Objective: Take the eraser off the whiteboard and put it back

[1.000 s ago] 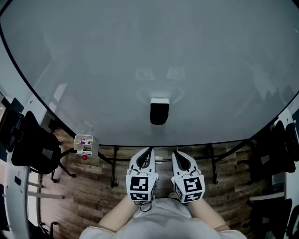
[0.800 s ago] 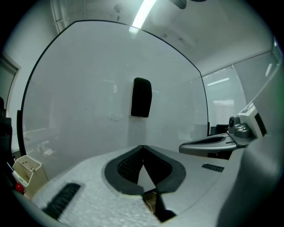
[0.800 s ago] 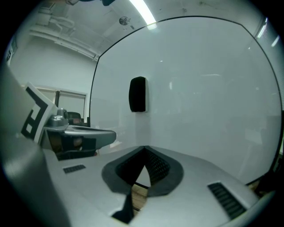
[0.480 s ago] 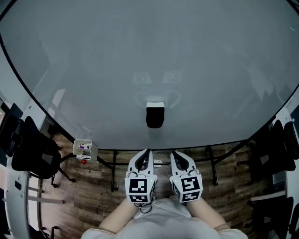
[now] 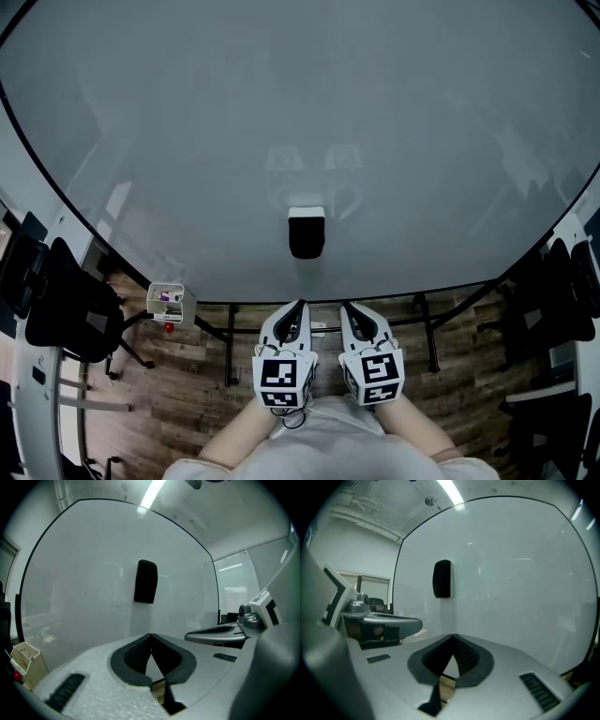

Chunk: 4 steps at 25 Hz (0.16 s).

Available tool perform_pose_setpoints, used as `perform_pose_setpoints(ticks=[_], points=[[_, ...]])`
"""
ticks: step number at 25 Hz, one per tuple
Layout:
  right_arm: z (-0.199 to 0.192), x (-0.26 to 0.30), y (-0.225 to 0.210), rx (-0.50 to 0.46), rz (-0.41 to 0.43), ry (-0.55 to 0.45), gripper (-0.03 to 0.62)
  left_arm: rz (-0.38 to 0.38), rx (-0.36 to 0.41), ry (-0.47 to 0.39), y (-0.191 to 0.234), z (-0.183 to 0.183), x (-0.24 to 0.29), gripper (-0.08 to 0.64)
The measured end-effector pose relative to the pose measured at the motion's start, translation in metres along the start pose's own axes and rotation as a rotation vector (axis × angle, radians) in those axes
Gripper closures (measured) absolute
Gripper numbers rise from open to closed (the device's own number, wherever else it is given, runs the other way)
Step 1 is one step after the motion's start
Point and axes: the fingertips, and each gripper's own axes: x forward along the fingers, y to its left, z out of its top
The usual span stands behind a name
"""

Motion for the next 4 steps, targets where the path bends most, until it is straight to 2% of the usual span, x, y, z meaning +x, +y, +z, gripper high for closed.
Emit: perform_pose_setpoints(ticks=[4], points=[[-0.0009, 0.0011, -0.0011, -0.009, 0.0, 0.005, 0.566, -0.007, 0.007, -0.012, -0.0013, 0.003, 0.0016, 0.543]])
